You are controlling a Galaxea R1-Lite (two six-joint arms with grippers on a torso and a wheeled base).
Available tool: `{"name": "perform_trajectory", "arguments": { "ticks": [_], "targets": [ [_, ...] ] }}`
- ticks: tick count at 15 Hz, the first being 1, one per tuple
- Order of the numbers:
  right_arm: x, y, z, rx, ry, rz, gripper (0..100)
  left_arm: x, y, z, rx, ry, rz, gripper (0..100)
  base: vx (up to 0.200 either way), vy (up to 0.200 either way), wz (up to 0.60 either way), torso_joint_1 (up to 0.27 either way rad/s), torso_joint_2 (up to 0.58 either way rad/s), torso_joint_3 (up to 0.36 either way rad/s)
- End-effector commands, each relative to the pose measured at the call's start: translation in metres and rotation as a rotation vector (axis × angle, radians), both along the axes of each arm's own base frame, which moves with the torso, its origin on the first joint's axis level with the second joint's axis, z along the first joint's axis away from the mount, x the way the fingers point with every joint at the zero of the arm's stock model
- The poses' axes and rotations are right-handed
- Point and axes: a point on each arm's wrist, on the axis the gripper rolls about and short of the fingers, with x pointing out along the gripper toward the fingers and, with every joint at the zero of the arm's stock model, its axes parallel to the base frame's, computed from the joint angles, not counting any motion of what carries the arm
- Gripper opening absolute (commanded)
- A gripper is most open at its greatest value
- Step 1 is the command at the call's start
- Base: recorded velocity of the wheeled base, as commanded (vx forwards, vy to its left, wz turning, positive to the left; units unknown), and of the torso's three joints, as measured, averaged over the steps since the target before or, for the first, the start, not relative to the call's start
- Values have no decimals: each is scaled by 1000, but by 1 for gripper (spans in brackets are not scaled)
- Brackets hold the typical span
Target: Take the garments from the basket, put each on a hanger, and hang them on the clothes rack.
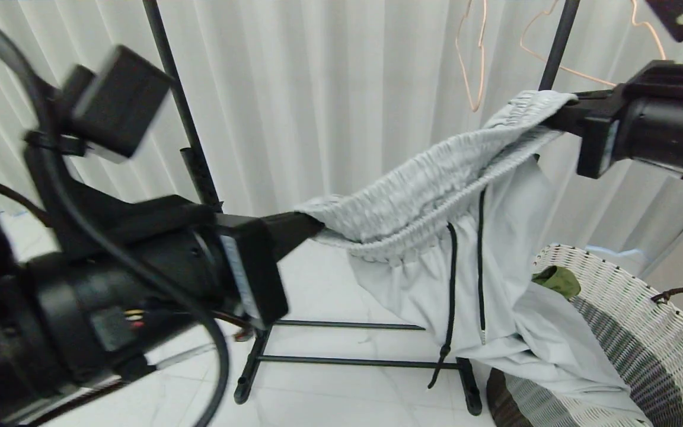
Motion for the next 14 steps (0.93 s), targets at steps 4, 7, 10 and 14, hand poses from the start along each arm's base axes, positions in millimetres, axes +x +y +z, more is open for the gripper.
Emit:
{"name": "perform_trajectory", "arguments": {
  "ticks": [4,7,10,14],
  "targets": [
    [58,92,-23,3,32,102,0,-59,109,83,-80,-148,117,0,0,0,0,0,0,0],
    [66,96,-23,18,38,92,0,-51,110,81,46,-191,159,0,0,0,0,0,0,0],
    [62,83,-13,53,39,47,0,-36,100,75,127,-187,159,0,0,0,0,0,0,0],
    [16,35,11,126,108,-48,0,-6,72,67,314,-200,201,0,0,0,0,0,0,0]
  ]
}}
